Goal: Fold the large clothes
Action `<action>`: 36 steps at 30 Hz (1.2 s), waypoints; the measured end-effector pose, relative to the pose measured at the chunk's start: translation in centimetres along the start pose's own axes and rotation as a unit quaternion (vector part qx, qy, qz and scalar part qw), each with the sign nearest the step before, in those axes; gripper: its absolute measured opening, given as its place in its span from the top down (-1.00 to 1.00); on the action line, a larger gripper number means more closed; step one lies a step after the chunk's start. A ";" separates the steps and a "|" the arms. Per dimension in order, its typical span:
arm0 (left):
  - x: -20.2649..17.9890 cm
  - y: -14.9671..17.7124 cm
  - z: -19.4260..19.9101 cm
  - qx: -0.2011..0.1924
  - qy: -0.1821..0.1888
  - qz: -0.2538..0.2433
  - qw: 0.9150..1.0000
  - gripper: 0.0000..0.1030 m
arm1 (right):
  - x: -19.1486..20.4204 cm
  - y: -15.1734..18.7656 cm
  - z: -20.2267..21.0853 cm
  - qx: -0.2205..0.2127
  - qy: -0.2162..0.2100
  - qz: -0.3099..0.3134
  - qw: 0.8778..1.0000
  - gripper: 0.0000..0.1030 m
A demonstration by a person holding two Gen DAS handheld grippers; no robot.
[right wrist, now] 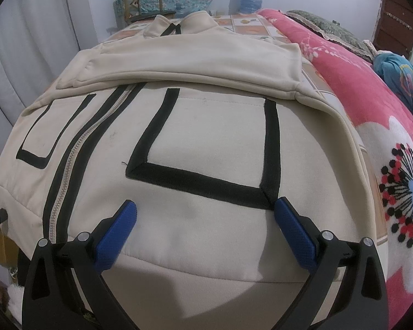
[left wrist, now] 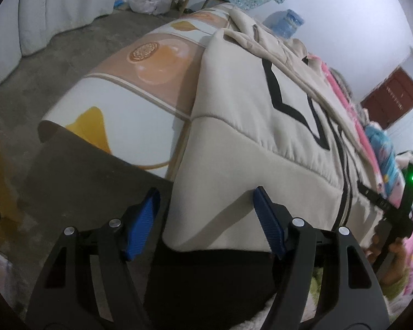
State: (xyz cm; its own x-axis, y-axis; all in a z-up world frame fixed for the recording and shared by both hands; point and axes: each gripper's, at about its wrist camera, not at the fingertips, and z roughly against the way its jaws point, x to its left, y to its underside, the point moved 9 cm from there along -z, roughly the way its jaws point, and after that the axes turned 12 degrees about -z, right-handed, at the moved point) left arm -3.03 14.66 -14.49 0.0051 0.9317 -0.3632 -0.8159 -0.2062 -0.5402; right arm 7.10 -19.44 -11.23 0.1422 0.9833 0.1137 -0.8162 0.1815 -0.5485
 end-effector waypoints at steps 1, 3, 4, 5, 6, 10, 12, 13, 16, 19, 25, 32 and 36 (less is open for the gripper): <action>-0.1 0.0 -0.1 0.000 0.008 0.006 1.000 -0.27 | 0.0 0.0 0.0 0.000 0.000 0.000 1.000 -0.88; -0.5 0.1 0.1 0.001 0.016 0.002 1.000 -0.03 | 0.0 0.0 0.0 0.000 0.000 0.000 1.000 -0.88; -0.8 0.1 0.3 0.001 0.014 -0.004 1.000 0.03 | 0.0 0.0 0.0 0.000 0.000 0.000 1.000 -0.88; -1.1 0.3 0.6 0.002 0.009 -0.015 1.000 0.14 | 0.0 0.0 0.0 0.000 0.000 0.000 1.000 -0.88; -1.4 0.4 1.0 0.003 0.004 -0.025 1.000 0.29 | 0.0 0.0 0.0 -0.001 0.000 0.000 1.000 -0.88; -3.1 0.2 3.5 -0.011 -0.027 -0.081 0.996 0.53 | 0.0 0.0 0.0 -0.001 0.000 0.000 1.000 -0.88; -3.9 -0.2 4.3 -0.020 -0.041 -0.110 0.993 0.53 | 0.0 0.0 0.0 -0.001 0.000 0.000 1.000 -0.88; -4.3 -0.4 4.5 -0.021 -0.053 -0.125 0.990 0.53 | 0.0 0.0 0.0 -0.002 0.000 0.000 1.000 -0.88; -4.9 -0.5 3.6 -0.007 -0.117 -0.173 0.978 0.53 | 0.0 0.0 0.0 -0.008 -0.001 0.000 1.000 -0.88; -4.7 -0.2 2.7 0.013 -0.160 -0.197 0.967 0.66 | -0.1 0.1 0.1 -0.012 -0.004 0.002 1.000 -0.88; -5.0 -0.1 2.7 0.021 -0.213 -0.234 0.948 0.77 | -0.3 0.3 0.4 0.003 -0.019 0.015 1.000 -0.87; -5.3 -0.1 2.8 0.019 -0.234 -0.252 0.939 0.78 | -2.6 1.2 3.2 0.053 -0.074 -0.003 0.996 -0.87; -5.3 -0.1 2.8 0.019 -0.234 -0.252 0.939 0.78 | -4.6 2.5 5.4 0.072 -0.080 -0.007 0.994 -0.87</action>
State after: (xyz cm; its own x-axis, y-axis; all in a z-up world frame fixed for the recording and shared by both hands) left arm -4.57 10.60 -10.43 0.1491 0.9388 0.3105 -0.7982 0.2996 -0.5226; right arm 1.39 -23.60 -8.63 0.0734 0.9636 0.2569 -0.8877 0.1806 -0.4236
